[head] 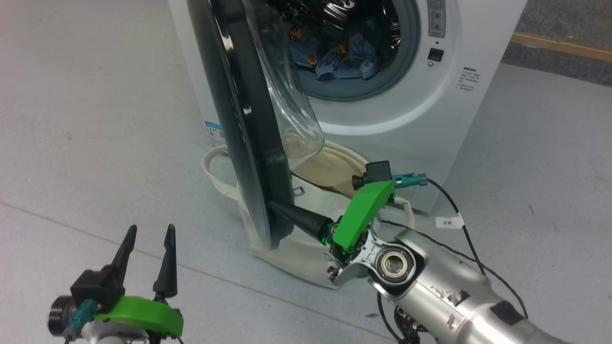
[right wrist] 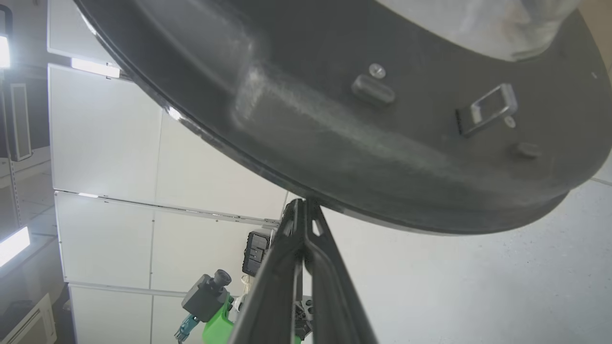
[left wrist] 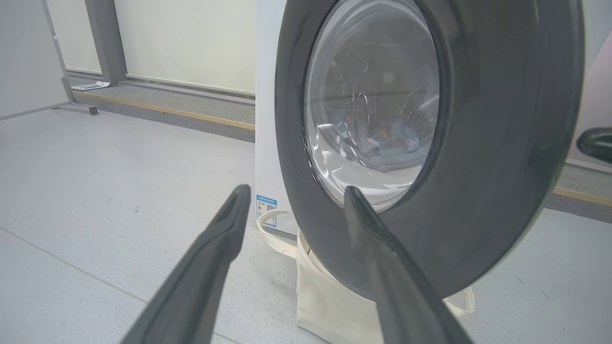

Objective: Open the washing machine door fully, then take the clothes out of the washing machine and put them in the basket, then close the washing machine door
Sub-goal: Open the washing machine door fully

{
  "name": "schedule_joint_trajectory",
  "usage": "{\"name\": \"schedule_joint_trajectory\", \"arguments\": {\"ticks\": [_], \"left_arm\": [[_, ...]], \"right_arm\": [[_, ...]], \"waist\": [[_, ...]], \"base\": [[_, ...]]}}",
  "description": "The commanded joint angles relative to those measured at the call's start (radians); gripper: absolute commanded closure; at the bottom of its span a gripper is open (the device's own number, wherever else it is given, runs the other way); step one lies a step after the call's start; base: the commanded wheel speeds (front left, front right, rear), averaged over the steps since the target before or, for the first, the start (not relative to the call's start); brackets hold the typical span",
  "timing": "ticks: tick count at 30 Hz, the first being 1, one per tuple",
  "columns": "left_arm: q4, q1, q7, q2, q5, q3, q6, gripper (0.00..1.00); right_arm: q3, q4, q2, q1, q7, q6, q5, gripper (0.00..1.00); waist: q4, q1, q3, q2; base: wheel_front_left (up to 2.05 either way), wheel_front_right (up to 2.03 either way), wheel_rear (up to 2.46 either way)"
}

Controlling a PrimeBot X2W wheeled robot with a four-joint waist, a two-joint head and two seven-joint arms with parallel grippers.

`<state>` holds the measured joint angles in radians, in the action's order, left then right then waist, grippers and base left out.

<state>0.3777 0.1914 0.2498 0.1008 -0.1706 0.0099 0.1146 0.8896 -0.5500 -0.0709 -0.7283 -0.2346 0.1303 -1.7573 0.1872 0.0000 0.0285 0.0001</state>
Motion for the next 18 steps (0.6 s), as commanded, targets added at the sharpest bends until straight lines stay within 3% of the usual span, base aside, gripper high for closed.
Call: {"name": "schedule_joint_trajectory", "arguments": {"ticks": [1,9,11,12,13,18], "left_arm": [[-0.027,0.035,0.012,0.028,-0.002,0.028,0.001,0.00],[-0.026,0.025,0.012,0.035,-0.006,0.032,-0.003,0.00],[-0.027,0.021,0.012,0.040,-0.007,0.035,-0.004,0.00],[-0.027,0.019,0.012,0.043,-0.008,0.036,-0.004,0.00],[-0.028,0.018,0.012,0.047,-0.010,0.038,-0.004,0.00],[-0.029,0.015,0.012,0.074,-0.014,0.051,-0.007,0.00]], "right_arm": [[0.008,0.034,0.020,-0.029,0.022,0.000,-0.021,1.00],[0.036,0.057,0.021,-0.043,0.050,0.000,-0.067,1.00],[0.027,0.067,0.021,-0.041,0.058,0.000,-0.058,0.32],[0.022,0.070,0.021,-0.039,0.064,0.000,-0.043,0.06],[0.018,0.076,0.018,-0.036,0.071,0.000,-0.027,0.00],[-0.014,0.144,-0.030,-0.003,0.126,0.000,0.055,0.00]], "waist": [[0.003,0.0000,-0.004,-0.0001],[-0.010,0.0000,-0.020,-0.0001],[-0.018,0.0000,-0.024,-0.0001],[-0.022,0.0000,-0.027,-0.0001],[-0.027,0.0000,-0.030,-0.0001],[-0.059,0.0000,-0.041,-0.0001]], "base": [[0.00,0.00,0.00],[0.00,0.00,0.00],[0.00,0.00,0.00],[0.00,0.00,0.00],[0.00,0.00,0.00],[0.00,0.00,0.00]]}}
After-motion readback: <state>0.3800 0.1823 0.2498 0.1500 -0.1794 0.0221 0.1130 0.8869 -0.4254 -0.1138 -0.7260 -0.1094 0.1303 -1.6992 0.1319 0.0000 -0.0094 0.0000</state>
